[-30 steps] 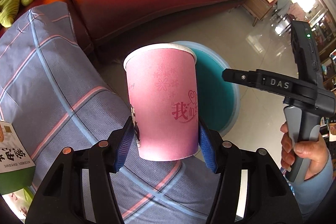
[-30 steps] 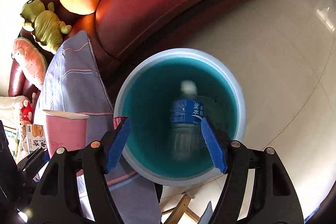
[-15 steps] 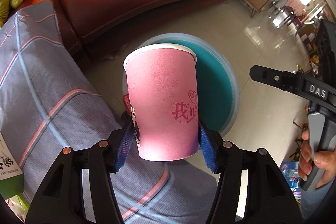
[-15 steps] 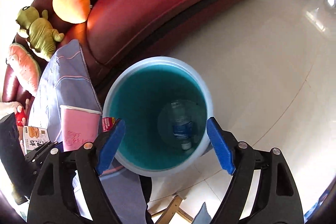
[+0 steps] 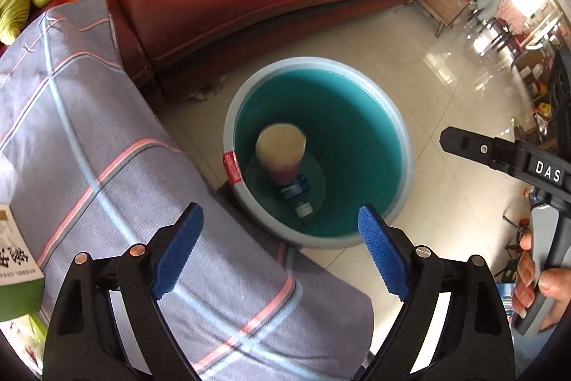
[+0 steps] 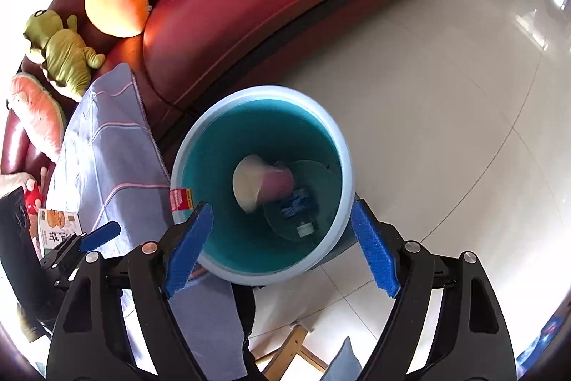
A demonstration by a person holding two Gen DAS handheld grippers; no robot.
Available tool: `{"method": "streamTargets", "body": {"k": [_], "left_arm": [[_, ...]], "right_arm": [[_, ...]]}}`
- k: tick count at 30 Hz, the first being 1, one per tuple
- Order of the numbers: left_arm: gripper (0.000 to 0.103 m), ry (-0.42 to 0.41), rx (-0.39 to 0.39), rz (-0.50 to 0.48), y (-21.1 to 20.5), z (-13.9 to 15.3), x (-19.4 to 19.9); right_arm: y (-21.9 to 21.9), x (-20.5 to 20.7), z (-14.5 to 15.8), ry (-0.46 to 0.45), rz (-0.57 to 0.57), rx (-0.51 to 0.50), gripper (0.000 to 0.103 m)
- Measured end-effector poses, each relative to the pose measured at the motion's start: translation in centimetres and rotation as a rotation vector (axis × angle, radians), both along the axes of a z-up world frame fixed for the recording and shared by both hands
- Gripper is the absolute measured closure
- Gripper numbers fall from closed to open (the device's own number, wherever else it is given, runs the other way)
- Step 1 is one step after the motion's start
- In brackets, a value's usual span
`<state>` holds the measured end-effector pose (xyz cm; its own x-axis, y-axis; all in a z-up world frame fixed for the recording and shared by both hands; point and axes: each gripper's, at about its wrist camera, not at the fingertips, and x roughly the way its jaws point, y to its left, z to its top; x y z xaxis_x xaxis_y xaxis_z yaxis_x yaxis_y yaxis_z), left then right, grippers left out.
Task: Collect trash
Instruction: 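Open right tool to drop the bottle while left tool drops the cup, then move both tools back over the table toward the medicine box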
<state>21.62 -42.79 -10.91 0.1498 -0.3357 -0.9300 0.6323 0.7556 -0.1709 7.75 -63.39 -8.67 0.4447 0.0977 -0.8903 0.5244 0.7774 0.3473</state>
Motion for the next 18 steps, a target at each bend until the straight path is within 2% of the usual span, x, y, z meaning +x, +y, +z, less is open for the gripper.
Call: {"method": "streamTargets", "body": {"k": [3,10,18], "left_arm": [[0.014,-0.006,-0.01,-0.002,1.0,0.5,-0.5],[0.014,-0.022,-0.027,0.003,3.8,1.7,-2.5],[0.014,-0.066,-0.052,0.002,9.0,4.1,-6.0]], "right_arm": [[0.9,-0.3,0.7,-0.005,0.012,-0.01,0.023],[2.9,-1.6,2.2,-0.018,0.026,-0.025,0.023],[7.5,-3.0,4.5,-0.023,0.097,-0.06,0.019]]}}
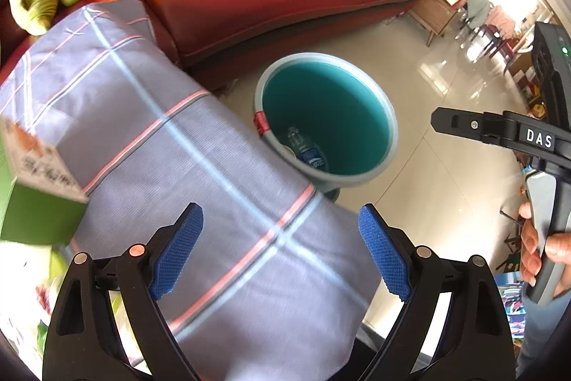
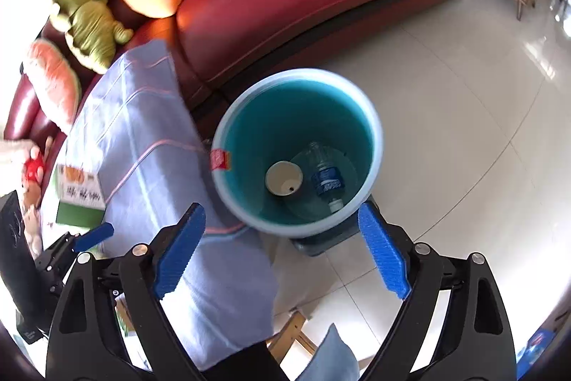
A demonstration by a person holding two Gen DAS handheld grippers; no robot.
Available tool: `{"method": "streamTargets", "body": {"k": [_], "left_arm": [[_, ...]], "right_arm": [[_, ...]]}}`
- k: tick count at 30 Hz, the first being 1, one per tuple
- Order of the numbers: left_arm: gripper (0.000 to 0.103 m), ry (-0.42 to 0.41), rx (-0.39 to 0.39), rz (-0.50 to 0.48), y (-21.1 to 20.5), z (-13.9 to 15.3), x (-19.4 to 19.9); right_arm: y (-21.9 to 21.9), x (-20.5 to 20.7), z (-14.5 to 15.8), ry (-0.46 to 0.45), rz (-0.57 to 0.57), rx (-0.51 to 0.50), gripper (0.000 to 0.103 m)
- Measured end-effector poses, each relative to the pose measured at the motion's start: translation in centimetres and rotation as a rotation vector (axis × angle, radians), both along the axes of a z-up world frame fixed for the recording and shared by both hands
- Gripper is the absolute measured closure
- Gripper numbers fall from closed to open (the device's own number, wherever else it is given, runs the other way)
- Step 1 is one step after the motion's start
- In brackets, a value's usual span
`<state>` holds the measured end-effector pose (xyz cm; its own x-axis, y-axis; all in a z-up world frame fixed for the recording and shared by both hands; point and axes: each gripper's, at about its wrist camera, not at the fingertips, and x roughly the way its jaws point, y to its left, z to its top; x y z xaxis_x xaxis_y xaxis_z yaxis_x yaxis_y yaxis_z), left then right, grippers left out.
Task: Collect trash
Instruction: 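Move both tools back over the table toward the medicine box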
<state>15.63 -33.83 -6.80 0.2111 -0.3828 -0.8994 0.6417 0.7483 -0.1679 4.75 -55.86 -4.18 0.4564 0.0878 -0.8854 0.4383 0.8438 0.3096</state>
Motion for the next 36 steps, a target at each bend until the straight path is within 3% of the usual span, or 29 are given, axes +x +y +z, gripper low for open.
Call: {"method": "streamTargets", "body": {"k": [11,21,28,32,36], "left_arm": [[0.014,-0.11,0.002,-0.01,10.2,2.7,-5.5],[0.014,-0.134,0.131,0.012,18.9,0.2,-8.7],[0.014,-0.121,0.196,-0.107,20.7,-2.9,-10.0],[0.014,-0.155,0.219,-0.187,20.8,-3.4,-9.9],[0.013,-0.138,0.245,-0.271,20.4,-3.9,-9.0]], "right_arm": [[8.9,-2.2,1.9,-0.009,0.126,-0.027,0.019],[16.1,-3.8,1.5,-0.009,0.237,0.001,0.019],[18.5,-4.7,1.0,0.011,0.282,-0.004,0.019],[19.1,-4.5,0.3,0.042,0.298,-0.014,0.019],[19.7,-4.2,-0.7,0.074,0.313,-0.017,0.019]]}}
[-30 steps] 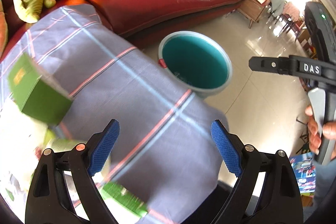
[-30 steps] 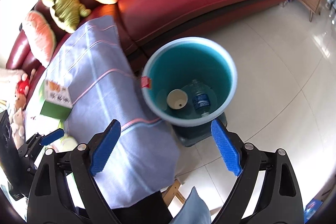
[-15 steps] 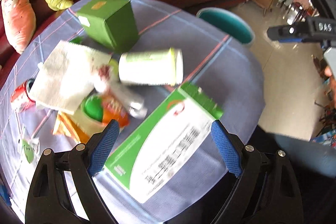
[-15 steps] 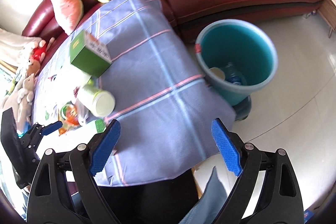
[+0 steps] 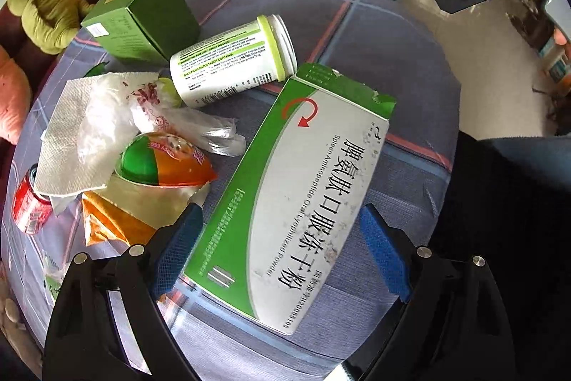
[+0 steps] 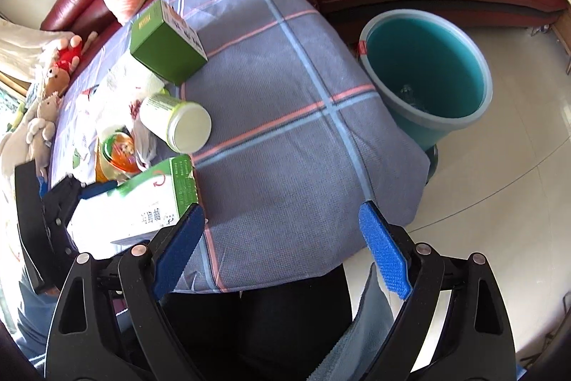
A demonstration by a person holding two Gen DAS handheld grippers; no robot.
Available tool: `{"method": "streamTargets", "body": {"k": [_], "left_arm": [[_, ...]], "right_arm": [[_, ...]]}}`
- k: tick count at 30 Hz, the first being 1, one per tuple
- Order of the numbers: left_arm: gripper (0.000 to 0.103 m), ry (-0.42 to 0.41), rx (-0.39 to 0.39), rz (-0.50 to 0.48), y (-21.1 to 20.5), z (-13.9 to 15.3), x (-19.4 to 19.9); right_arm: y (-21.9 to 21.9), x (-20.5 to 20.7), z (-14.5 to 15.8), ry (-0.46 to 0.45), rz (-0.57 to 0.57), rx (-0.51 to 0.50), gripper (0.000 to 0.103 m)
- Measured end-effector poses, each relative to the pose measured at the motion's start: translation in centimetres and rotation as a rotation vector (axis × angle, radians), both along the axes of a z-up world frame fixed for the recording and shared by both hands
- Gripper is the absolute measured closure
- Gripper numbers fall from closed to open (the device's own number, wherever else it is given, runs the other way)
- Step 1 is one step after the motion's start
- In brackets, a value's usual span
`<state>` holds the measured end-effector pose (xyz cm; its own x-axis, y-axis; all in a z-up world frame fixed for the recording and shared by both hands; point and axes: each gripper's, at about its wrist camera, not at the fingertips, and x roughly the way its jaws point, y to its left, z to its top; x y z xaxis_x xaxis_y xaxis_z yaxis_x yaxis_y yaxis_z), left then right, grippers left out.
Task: Collect trash
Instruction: 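Move both tools back over the table toward the medicine box, then grasp the green-white medicine box with left tool while right tool grasps the white pill bottle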
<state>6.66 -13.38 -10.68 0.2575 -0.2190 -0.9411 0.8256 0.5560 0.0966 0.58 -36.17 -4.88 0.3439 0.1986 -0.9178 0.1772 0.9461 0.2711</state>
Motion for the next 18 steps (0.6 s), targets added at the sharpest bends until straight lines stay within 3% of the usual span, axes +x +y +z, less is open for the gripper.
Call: {"method": "streamTargets", "body": {"k": [6,12,18], "left_arm": [[0.012,0.043,0.035,-0.08,-1.0,-2.1,0.4],[0.024,0.068,-0.115,-0.007,0.0,-1.5,0.0],[0.025,0.106,-0.251,0.084,3.3,1.2,-0.8]], "right_arm": [[1.1,0.8,-0.9,0.04,0.044,-0.025,0.019],[1.8,1.9,-1.2,0.066,0.088,-0.063,0.019],[2.9,3.6,-0.7,0.062,0.142,-0.069,0.019]]}}
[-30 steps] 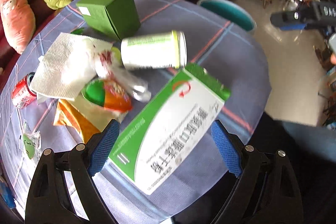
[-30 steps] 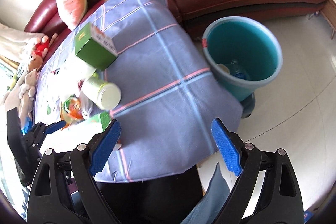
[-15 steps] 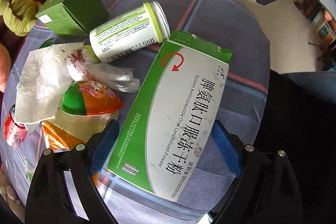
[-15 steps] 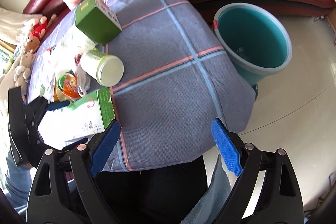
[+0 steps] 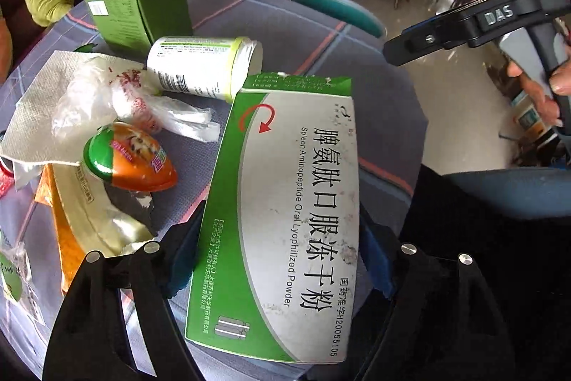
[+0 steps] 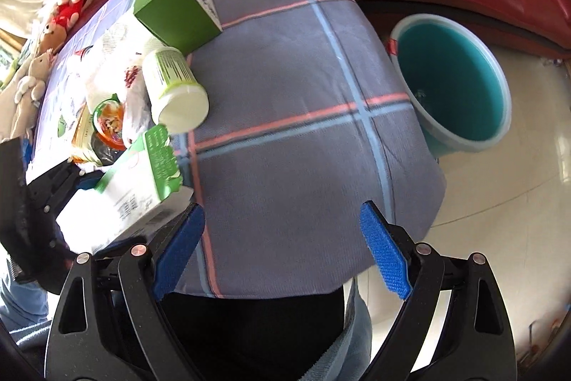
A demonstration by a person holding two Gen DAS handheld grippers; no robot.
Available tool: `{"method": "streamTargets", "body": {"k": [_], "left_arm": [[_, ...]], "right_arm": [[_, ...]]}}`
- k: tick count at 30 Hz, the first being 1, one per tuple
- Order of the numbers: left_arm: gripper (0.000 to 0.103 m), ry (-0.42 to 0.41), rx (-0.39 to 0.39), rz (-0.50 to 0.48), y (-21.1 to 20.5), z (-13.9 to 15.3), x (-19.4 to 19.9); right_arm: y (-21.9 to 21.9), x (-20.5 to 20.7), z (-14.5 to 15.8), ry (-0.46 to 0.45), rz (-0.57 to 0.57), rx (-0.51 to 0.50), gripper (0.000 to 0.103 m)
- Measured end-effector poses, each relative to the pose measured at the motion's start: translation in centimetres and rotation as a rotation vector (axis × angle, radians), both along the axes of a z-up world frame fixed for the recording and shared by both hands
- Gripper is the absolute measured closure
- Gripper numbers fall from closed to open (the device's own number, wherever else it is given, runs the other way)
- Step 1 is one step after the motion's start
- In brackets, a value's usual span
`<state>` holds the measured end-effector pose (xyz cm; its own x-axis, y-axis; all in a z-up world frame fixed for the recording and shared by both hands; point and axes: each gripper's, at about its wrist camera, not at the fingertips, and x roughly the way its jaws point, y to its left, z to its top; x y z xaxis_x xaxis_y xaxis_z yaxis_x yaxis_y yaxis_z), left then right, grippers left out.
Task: Collect trash
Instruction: 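Grasp the green-white medicine box with left tool while right tool grasps the white pill bottle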
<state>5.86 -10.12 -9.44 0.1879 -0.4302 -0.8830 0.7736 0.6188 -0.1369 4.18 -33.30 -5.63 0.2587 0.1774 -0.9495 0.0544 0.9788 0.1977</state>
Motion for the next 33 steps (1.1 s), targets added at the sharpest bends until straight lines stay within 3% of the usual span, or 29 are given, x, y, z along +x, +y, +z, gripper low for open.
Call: {"method": "streamTargets", "body": {"k": [10,12,23,25,28,33], "left_arm": [[0.027,-0.009,-0.207,0.225,6.5,5.4,1.3],[0.027,-0.049,-0.181,0.249,6.9,5.6,1.2],[0.025,0.053,-0.018,0.271,5.9,0.0,1.7],[0.019,0.073,-0.018,0.277,6.0,-0.7,1.4],[0.013,0.062,-0.002,0.297,5.7,-0.8,1.4],[0.012,0.095,0.026,0.284,5.4,-0.5,0.5]], "right_arm": [[2.6,3.1,1.6,-0.025,0.06,0.025,0.019],[3.1,3.8,1.8,-0.024,0.066,0.04,0.019],[4.8,4.2,1.1,0.001,0.08,0.061,0.019],[4.7,4.1,1.0,0.004,0.076,0.063,0.019],[4.4,4.2,0.9,0.004,0.064,0.063,0.019],[4.2,4.2,1.1,-0.009,0.055,0.079,0.019]]}}
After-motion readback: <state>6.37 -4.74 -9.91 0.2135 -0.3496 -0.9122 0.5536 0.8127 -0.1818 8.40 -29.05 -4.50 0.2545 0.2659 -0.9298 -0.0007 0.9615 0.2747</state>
